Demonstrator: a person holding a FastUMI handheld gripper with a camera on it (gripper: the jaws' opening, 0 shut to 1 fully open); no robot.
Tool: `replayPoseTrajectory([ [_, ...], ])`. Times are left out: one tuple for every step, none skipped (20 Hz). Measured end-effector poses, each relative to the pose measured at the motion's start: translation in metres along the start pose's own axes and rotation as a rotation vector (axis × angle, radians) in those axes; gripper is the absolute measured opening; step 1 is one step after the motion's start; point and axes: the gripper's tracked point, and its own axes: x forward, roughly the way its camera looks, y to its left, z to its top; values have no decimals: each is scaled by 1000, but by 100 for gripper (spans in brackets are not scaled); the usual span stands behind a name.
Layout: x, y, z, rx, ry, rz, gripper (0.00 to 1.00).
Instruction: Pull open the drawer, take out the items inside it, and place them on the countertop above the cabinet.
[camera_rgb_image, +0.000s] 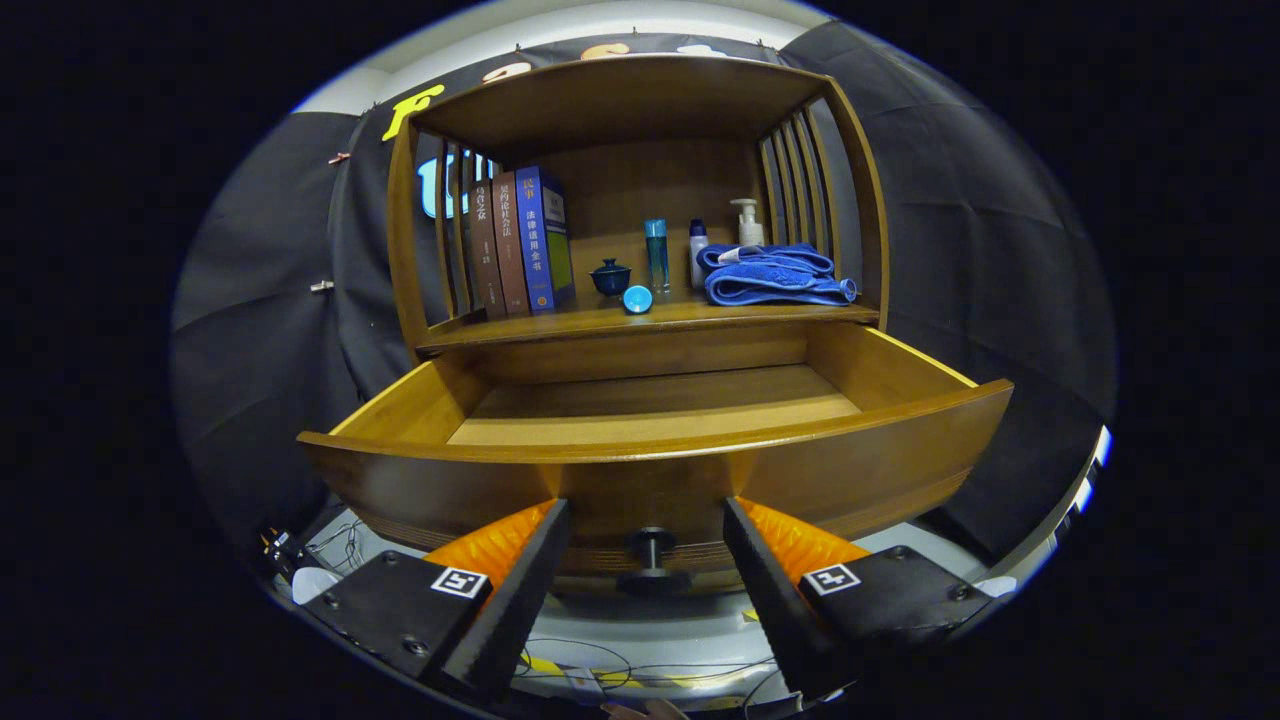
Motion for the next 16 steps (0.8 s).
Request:
replayPoseTrajectory([
  [5,0,2,9,6,0,99],
  [15,3,6,17,6,2,99],
  [24,3,9,22,13,3,100],
  [32,3,14,30,8,5,100],
  [42,3,21,38,-2,7,100],
  [55,3,25,40,-5,5,100],
  [61,4,24,41,8,6,99],
  [73,4,28,40,8,5,100],
  [80,6,32,37,11,5,100],
  [88,5,35,35,9,3,100],
  [96,6,38,32,5,1,99],
  [105,6,39,28,3,1,100],
  [115,7,41,25,0,-1,100],
  [122,6,44,23,-2,-2,99],
  [128,7,45,23,-3,-3,100],
  [134,7,47,24,-4,-4,99],
])
